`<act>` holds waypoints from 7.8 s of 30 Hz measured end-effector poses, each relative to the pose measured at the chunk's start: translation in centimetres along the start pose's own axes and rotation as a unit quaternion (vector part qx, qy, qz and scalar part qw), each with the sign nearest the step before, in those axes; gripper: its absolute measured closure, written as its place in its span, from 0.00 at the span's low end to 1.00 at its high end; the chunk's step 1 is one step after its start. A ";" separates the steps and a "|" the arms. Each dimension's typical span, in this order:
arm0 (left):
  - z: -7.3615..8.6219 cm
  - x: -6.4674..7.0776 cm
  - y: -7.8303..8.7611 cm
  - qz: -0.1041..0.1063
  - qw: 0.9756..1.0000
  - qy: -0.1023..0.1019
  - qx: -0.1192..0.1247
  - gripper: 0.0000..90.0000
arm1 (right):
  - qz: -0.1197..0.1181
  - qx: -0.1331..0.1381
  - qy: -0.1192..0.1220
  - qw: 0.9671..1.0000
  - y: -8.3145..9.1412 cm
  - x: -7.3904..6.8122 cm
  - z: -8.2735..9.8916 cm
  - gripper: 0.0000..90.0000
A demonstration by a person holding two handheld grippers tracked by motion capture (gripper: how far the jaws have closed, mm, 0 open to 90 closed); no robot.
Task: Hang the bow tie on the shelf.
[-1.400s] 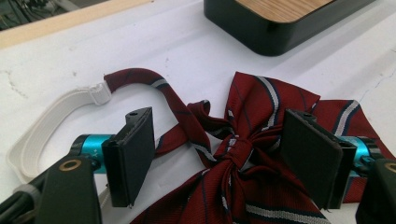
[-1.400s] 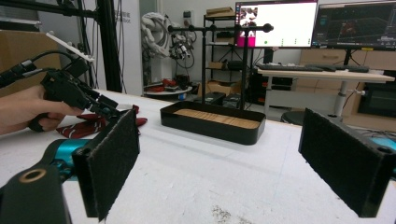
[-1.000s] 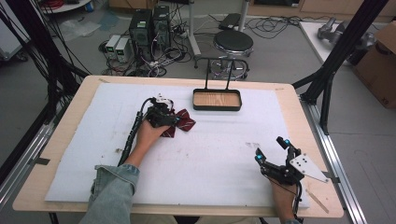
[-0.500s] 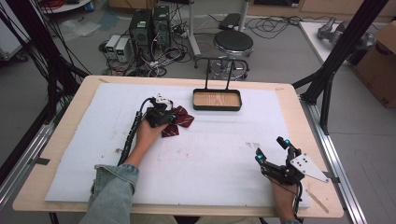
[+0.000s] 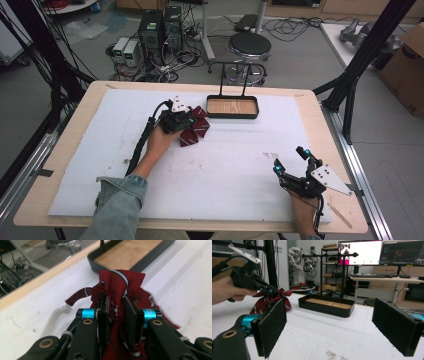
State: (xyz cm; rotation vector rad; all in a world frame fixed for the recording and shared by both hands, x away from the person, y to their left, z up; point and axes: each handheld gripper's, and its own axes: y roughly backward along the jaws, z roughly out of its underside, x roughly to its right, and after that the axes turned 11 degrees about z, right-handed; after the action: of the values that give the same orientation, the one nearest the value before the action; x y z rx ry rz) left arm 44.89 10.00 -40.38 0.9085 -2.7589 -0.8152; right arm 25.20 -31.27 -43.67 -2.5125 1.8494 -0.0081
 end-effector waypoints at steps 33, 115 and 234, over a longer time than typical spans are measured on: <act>-12.3 0.4 1.6 0.093 0.988 -0.100 0.065 0.82 | -0.004 -0.004 -0.007 1.000 0.0 0.0 0.0 0.13; -9.5 -4.4 -4.9 -0.037 0.998 -0.048 0.015 0.80 | -0.013 -0.007 -0.009 1.000 -0.1 0.1 0.1 0.13; 13.9 4.2 20.4 -0.131 0.972 0.072 0.179 0.19 | 0.014 -0.016 -0.015 1.000 0.0 0.2 0.2 0.13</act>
State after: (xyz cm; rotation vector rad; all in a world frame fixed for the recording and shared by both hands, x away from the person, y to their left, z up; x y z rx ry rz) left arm 27.13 27.65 -41.51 1.3568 -2.7388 -0.2613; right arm 25.27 -31.50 -43.84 -2.4926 1.8890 0.0613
